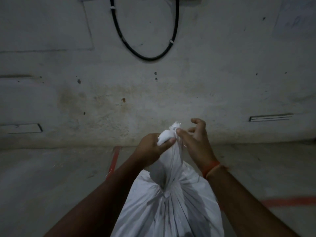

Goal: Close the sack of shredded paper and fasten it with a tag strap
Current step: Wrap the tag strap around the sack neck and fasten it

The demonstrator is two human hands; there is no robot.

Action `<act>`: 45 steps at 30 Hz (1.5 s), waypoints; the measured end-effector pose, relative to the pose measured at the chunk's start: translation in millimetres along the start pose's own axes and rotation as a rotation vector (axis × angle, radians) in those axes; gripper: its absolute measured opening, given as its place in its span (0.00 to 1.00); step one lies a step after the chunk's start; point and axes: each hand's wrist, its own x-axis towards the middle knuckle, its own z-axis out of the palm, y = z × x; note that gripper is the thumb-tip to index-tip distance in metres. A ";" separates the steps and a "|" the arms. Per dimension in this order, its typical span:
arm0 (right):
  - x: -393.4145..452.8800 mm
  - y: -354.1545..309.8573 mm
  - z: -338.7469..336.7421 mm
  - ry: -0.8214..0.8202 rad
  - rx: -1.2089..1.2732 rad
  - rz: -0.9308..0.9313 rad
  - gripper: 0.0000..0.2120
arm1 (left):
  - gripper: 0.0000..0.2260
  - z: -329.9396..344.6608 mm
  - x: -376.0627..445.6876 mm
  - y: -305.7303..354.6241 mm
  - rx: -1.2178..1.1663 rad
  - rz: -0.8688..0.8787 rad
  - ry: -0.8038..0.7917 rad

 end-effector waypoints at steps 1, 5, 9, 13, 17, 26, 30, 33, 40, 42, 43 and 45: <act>-8.5 5.2 -5.8 0.037 -0.078 -0.119 0.29 | 0.18 0.9 2.0 -2.4 -0.028 -0.018 0.017; -24.4 33.9 -14.6 -0.230 -0.198 -0.299 0.33 | 0.23 2.5 4.3 -1.1 -0.165 -0.112 0.006; -16.6 46.5 -17.2 -0.513 0.046 -0.135 0.33 | 0.28 3.5 7.5 0.6 -0.202 -0.211 -0.160; -11.6 45.7 -17.8 -0.508 0.016 -0.082 0.17 | 0.38 0.1 13.8 -3.6 -0.162 -0.423 -0.311; -10.5 51.7 -11.2 -0.431 0.021 -0.012 0.12 | 0.37 1.9 12.2 -9.0 -0.230 -0.494 -0.397; -12.9 50.3 5.1 -0.263 0.291 0.253 0.13 | 0.38 19.8 -48.4 -28.1 0.144 0.087 -0.050; -13.8 55.3 13.8 -0.261 0.334 0.365 0.15 | 0.35 37.5 -63.4 -60.9 0.048 0.184 0.030; -10.7 69.9 21.1 -0.290 0.353 0.463 0.17 | 0.24 44.3 -64.1 -68.2 -0.147 0.167 0.147; -24.3 68.4 23.3 -0.058 -0.127 0.079 0.20 | 0.05 44.8 -47.7 -77.6 -0.362 -0.083 0.222; -36.1 70.7 19.2 -0.112 -0.182 -0.027 0.25 | 0.08 44.0 -44.8 -77.4 -0.495 -0.217 0.160; -42.0 75.9 19.5 -0.177 -0.194 -0.038 0.27 | 0.11 44.2 -42.3 -78.0 -0.555 -0.293 0.136; -51.5 92.0 22.2 -0.273 -0.157 0.005 0.30 | 0.18 45.5 -37.5 -76.3 -0.579 -0.408 0.126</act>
